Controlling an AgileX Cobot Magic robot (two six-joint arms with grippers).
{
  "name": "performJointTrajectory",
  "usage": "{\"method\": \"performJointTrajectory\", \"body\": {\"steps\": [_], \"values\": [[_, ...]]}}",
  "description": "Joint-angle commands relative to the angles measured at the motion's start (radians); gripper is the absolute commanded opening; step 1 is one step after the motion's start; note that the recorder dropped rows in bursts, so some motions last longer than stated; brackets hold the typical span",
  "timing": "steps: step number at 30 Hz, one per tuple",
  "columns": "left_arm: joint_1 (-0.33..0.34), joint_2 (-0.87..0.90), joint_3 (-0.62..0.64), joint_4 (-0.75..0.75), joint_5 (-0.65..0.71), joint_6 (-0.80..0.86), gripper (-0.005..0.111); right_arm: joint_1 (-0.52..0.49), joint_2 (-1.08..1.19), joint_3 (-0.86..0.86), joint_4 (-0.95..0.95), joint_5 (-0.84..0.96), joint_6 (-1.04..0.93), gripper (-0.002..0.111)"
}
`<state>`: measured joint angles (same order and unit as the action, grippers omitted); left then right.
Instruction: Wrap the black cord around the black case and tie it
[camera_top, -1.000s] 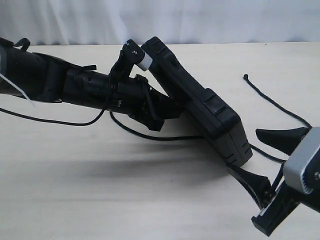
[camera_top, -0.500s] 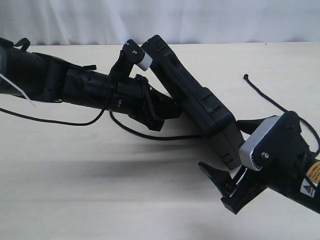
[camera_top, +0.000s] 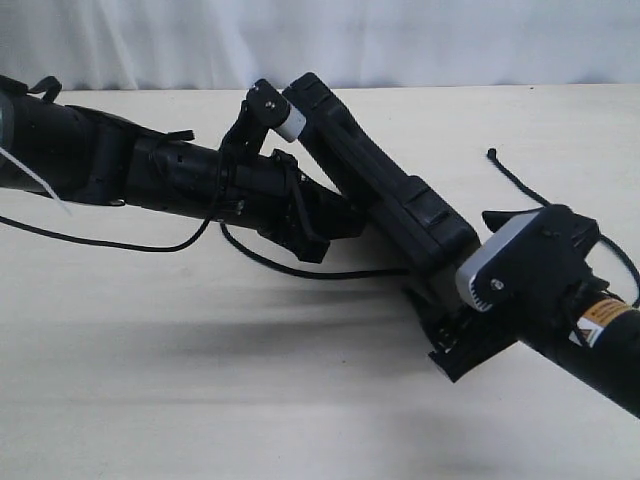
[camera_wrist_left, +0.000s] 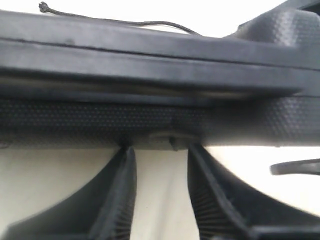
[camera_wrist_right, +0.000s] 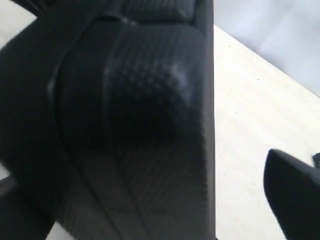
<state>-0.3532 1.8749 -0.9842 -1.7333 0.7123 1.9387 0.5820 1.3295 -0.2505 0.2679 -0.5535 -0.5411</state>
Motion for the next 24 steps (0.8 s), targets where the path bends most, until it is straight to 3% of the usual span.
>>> {"method": "performJointTrajectory", "body": {"steps": [1,3,5,9,12,14,16,17,18,20,21,24], "values": [[-0.008,-0.007,-0.008,-0.011,0.035,-0.003,0.035,0.003,0.076,-0.058,-0.011,-0.052,0.014,0.097],[-0.008,-0.007,-0.008,-0.011,0.044,-0.003,0.035,0.003,0.103,-0.071,-0.011,-0.048,0.014,0.088],[-0.008,-0.007,-0.008,-0.011,0.057,-0.003,0.035,0.003,0.119,-0.076,-0.011,-0.048,0.014,0.067],[-0.008,-0.007,-0.008,-0.011,0.049,-0.093,0.035,0.003,0.109,-0.076,-0.016,-0.048,0.046,0.007],[0.031,-0.038,-0.008,-0.001,0.030,-0.125,0.035,0.003,0.062,-0.076,0.042,-0.037,0.175,0.005],[0.068,-0.074,-0.008,0.094,-0.004,-0.201,0.035,0.003,0.027,-0.076,0.092,-0.015,0.201,0.005],[0.125,-0.134,-0.008,0.312,-0.173,-0.419,0.035,0.003,-0.014,-0.076,0.114,0.039,0.156,0.005],[0.168,-0.168,-0.008,0.489,-0.280,-0.608,0.035,0.003,-0.031,-0.076,0.129,0.066,0.151,0.004],[0.185,-0.180,-0.010,0.551,-0.302,-0.691,0.035,0.003,-0.035,-0.076,0.137,0.071,0.151,0.004],[0.229,-0.178,-0.044,0.720,-0.283,-0.948,0.035,0.003,-0.040,-0.076,0.139,0.080,0.151,0.004],[0.258,-0.155,-0.101,0.948,-0.200,-1.191,0.035,0.003,-0.041,-0.076,0.139,0.086,0.151,0.004],[0.255,-0.081,-0.233,1.351,-0.022,-1.540,0.035,0.003,-0.041,-0.076,0.139,0.091,0.151,0.004]]}}
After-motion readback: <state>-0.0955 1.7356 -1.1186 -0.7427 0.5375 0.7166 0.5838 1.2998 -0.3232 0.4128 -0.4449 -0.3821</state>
